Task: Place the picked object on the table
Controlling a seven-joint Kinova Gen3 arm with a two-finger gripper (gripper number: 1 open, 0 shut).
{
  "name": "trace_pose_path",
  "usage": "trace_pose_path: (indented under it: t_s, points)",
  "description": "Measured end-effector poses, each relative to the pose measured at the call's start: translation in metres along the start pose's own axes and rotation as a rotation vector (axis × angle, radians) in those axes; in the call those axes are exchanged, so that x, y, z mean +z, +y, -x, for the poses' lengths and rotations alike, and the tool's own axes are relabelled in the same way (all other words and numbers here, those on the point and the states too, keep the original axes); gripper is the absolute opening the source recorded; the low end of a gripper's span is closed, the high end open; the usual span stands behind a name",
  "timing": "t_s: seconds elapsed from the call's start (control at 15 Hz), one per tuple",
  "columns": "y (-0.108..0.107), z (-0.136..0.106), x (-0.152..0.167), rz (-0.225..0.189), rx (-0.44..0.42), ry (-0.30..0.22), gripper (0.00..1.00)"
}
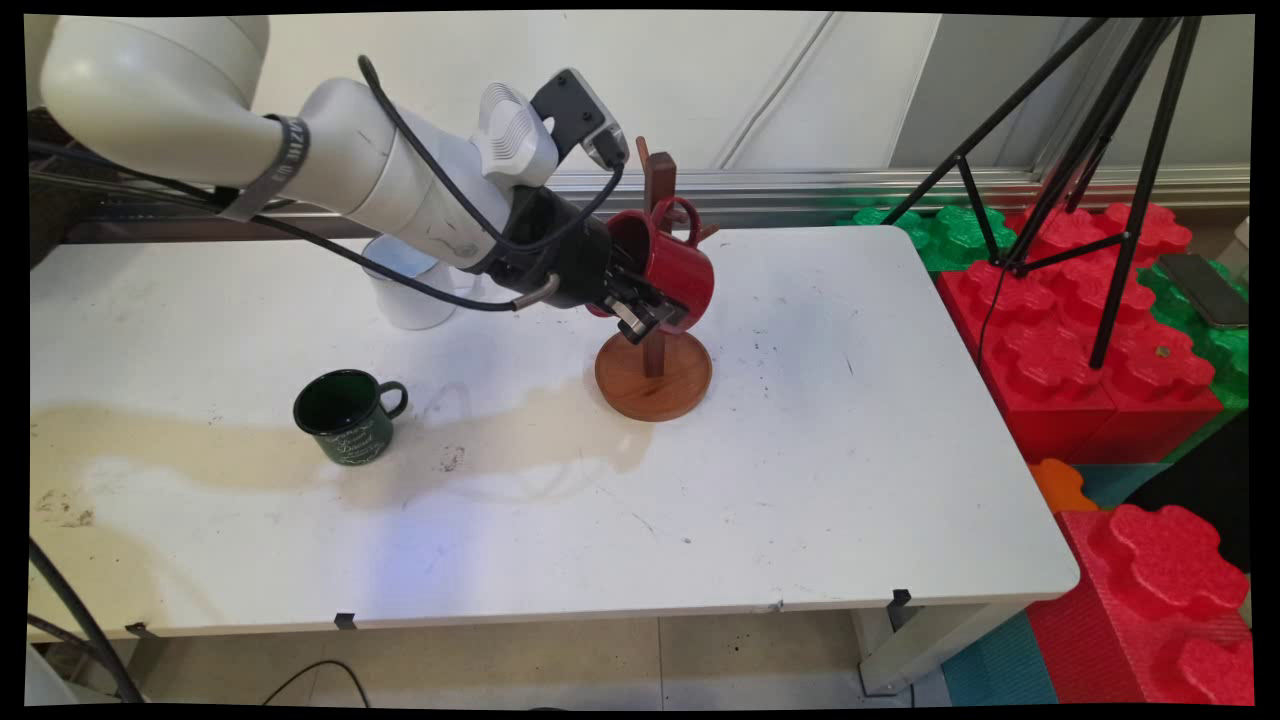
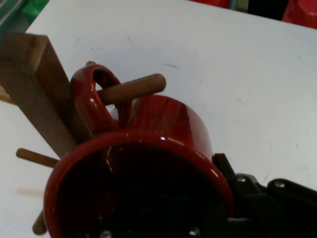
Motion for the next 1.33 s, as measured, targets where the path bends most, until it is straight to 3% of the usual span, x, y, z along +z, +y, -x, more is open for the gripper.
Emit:
trace_pose_path:
  t_s: [0.87, 1.13, 1.33]
  points:
    - [0.030, -0.011, -0.033, 0.031, 0.032, 0.024, 0.00]
    - [0.048, -0.009, -0.048, 0.077, 0.072, 0.011, 0.00]
    - [0.063, -0.003, -0.061, 0.115, 0.104, -0.026, 0.00]
